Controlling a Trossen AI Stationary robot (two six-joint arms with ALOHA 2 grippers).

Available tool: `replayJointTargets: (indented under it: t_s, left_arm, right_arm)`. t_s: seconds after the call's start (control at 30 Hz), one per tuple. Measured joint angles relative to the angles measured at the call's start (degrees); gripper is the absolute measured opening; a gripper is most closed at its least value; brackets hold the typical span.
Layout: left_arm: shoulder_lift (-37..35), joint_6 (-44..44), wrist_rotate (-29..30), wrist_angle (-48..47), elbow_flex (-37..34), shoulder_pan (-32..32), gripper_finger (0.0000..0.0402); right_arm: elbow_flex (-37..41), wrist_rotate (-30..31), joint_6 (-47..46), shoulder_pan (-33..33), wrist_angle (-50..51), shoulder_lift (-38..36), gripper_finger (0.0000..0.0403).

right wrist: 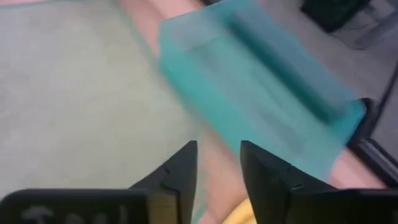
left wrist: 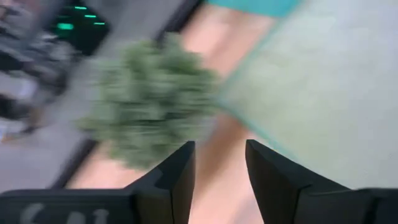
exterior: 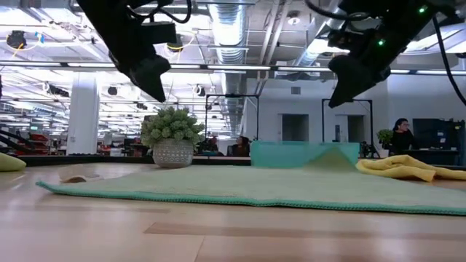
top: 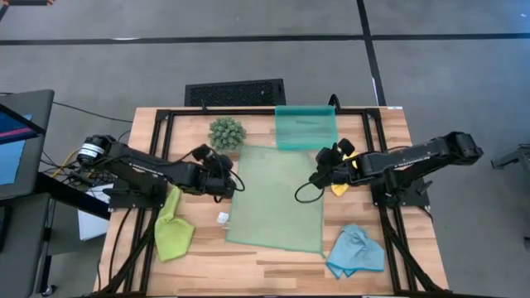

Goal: Roll microfiber towels into tight, uniform cylinder then place into a basket
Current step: Roll the dark green microfiber cloth

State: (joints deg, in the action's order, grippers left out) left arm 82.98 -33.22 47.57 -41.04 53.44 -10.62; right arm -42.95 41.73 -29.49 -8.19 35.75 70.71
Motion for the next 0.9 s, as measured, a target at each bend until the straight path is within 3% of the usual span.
replayJointTargets:
  t_s: [0.2, 0.3, 0.47, 0.57, 0.7, 0.8, 0.9]
  left_arm:
    - [5.95, 6.56, -15.28, 20.55, -6.06, -6.12, 0.0120]
    - [11.78, 7.98, -23.01, 28.26, -7.39, -9.18, 0.0109]
    - [20.39, 3.41, -31.82, 32.95, -5.32, -14.80, 0.0095]
    - [22.02, -1.08, -30.63, 30.38, -2.64, -19.18, 0.0085]
    - [21.42, -4.68, -30.54, 17.43, 4.36, -23.61, 0.0071]
    - [21.15, -7.53, -24.21, 3.35, 11.28, -26.00, 0.0061]
    - [20.71, -10.42, -13.58, -6.64, 15.38, -27.07, 0.0052]
  right_arm:
    - [3.74, -7.34, -0.18, -5.09, -9.99, 4.93, 0.0174]
    - [6.34, -14.52, -0.21, -7.64, -17.64, 9.00, 0.0175]
    - [7.48, -26.52, -0.03, -10.54, -25.90, 17.98, 0.0168]
    - [6.52, -28.55, 3.03, -10.97, -30.13, 22.48, 0.0163]
    - [3.16, -28.94, 6.04, -10.91, -28.92, 25.03, 0.0157]
    - [0.88, -30.61, 5.18, -10.75, -26.19, 23.72, 0.0152]
    - [-1.59, -30.75, 3.74, -12.04, -27.43, 20.12, 0.0146]
